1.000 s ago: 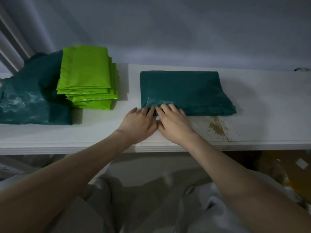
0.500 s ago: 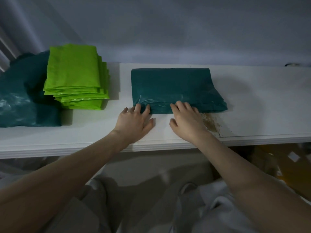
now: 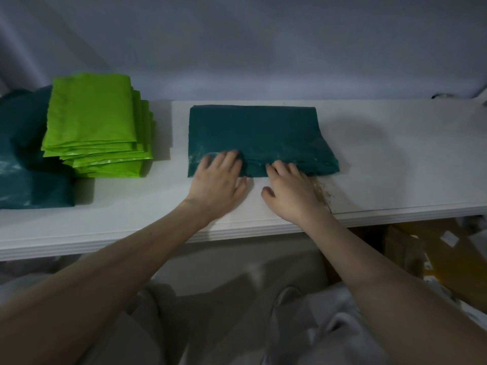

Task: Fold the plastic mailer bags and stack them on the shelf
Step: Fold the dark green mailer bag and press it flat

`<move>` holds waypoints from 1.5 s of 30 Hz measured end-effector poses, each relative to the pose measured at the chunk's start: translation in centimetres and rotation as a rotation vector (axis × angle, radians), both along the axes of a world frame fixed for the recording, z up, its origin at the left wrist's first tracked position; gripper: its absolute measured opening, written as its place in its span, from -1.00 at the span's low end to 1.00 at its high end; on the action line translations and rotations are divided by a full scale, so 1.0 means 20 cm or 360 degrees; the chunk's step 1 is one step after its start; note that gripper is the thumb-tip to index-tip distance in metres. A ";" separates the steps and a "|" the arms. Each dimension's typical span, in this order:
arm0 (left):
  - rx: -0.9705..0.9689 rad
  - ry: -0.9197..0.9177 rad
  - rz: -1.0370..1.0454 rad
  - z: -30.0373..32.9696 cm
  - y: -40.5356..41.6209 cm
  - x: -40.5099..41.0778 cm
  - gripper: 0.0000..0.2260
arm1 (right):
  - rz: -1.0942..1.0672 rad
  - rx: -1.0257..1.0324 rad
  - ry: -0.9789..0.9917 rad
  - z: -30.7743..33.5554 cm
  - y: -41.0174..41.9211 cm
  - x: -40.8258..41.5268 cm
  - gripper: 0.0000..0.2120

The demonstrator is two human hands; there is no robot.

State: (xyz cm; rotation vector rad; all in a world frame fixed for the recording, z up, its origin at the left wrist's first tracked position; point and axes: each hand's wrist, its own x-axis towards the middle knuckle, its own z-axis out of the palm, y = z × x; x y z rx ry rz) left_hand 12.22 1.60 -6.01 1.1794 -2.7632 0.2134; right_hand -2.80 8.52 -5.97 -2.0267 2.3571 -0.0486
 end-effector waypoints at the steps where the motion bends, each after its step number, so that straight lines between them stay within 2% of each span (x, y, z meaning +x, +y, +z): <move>1: 0.0004 -0.0017 -0.0108 -0.01 0.02 -0.04 -0.46 | 0.0020 -0.0015 -0.0004 -0.01 -0.01 0.01 -0.47; 3: 0.0034 -0.0045 -0.0227 -0.05 0.05 -0.10 -0.46 | 0.0048 -0.0049 -0.0031 -0.02 -0.02 0.02 -0.46; 7: 0.0135 -0.0015 -0.0177 -0.05 0.02 -0.15 -0.30 | 0.0064 -0.0121 -0.0125 -0.02 -0.04 -0.01 -0.49; 11: 0.0057 -0.0007 -0.0143 -0.04 0.01 -0.20 -0.36 | -0.0012 -0.0134 -0.0048 -0.02 -0.03 -0.07 -0.56; 15: 0.0060 0.0002 -0.0112 -0.05 0.02 -0.27 -0.50 | -0.0094 -0.0087 -0.0004 -0.02 -0.02 -0.11 -0.55; 24: -0.0038 -0.0109 0.0030 -0.05 0.03 -0.40 -0.52 | -0.0368 0.0099 -0.0142 0.01 0.03 -0.33 -0.59; 31: -0.0085 -0.0049 -0.0019 -0.08 0.04 -0.42 -0.51 | -0.0437 0.0218 0.0028 0.01 0.02 -0.37 -0.56; 36: -0.0029 0.0019 -0.0011 -0.09 0.02 -0.38 -0.52 | -0.0524 0.0004 -0.0045 0.05 0.00 -0.33 -0.67; 40: 0.0082 0.0056 -0.0065 -0.06 -0.01 -0.32 -0.54 | -0.0442 -0.0213 -0.0055 0.07 -0.04 -0.30 -0.63; 45: 0.0025 -0.0007 -0.0056 -0.05 -0.04 -0.23 -0.38 | -0.0142 -0.0247 -0.0145 0.06 -0.11 -0.22 -0.50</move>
